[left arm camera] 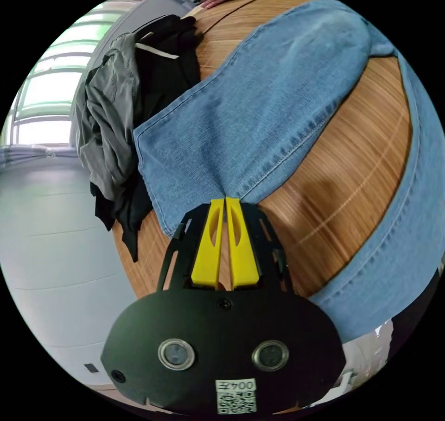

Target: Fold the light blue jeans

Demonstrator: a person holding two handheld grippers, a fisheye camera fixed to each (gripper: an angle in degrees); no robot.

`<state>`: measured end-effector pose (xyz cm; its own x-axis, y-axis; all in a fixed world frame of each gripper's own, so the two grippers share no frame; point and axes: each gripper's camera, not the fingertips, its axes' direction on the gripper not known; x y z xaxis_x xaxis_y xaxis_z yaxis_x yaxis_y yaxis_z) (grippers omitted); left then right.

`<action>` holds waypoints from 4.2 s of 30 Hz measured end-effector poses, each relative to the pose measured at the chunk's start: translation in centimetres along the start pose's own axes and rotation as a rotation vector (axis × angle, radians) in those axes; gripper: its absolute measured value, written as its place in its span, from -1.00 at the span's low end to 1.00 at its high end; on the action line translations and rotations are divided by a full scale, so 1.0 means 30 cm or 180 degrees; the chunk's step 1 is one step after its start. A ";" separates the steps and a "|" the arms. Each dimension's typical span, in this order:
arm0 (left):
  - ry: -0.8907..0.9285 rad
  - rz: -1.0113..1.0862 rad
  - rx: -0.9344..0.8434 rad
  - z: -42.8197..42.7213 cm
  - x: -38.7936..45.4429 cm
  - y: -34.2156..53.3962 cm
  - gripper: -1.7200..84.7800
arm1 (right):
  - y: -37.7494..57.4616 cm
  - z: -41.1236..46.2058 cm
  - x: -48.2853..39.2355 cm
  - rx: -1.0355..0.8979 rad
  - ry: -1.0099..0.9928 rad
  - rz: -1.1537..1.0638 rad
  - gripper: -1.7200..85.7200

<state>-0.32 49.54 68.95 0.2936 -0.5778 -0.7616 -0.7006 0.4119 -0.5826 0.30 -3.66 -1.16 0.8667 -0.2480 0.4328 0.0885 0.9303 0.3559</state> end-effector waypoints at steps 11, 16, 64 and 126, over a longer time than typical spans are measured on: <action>0.0630 -0.1222 0.0606 -0.160 -0.146 -0.111 -0.95 | 0.138 -0.018 -0.028 0.0280 0.0074 -0.0183 -0.97; 0.0101 -0.0421 -0.0026 0.004 0.065 -0.317 -0.95 | 0.172 -0.016 -0.064 0.0351 0.0268 -0.0271 -0.97; 0.1161 -0.2728 0.0578 0.109 0.397 0.767 -0.75 | 0.312 -0.333 0.006 0.0577 0.1207 0.0202 -0.76; 0.0832 -0.1591 -0.0391 0.046 0.364 0.388 -0.93 | 0.533 -0.126 -0.278 0.0015 0.0765 0.0677 -0.76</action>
<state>-4.39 49.00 53.46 0.4489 -0.8425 -0.2978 -0.5932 -0.0317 -0.8044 -3.66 14.29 -2.20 0.9567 0.0233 0.2901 -0.1089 0.9531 0.2825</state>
